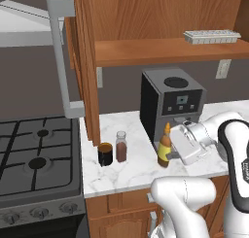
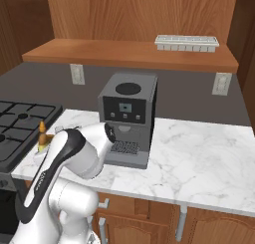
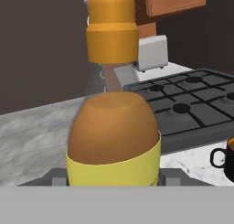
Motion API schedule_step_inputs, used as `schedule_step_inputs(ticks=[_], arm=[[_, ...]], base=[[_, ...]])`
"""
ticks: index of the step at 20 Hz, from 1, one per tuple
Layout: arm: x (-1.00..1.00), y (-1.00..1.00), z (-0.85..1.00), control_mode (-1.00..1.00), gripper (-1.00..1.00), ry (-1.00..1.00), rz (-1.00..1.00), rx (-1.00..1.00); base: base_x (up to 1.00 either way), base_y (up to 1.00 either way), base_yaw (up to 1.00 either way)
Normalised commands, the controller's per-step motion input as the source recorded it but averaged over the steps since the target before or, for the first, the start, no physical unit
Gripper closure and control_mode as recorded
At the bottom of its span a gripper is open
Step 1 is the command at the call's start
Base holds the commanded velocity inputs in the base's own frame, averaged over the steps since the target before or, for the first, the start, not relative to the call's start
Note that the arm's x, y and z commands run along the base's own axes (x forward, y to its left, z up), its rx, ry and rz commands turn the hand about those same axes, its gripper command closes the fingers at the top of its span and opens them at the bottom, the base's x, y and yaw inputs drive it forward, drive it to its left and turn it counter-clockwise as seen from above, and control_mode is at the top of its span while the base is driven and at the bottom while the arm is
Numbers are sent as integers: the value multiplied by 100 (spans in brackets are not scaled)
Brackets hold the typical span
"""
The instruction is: Pick the cinnamon and honey bottle from the cabinet and place them next to the mug.
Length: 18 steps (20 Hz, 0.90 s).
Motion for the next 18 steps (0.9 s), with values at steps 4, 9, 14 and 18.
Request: schedule_step_inputs(ticks=[4,9,14,18], arm=[[0,0,-26,-100,100,0,-3,-1],[3,-1,-32,-100,100,0,-1,0],[14,0,-39,-100,100,0,-2,-1],[22,0,-30,-100,100,0,-3,-3]], base=[[0,0,0],[0,0,0],[0,0,0],[0,0,0]])
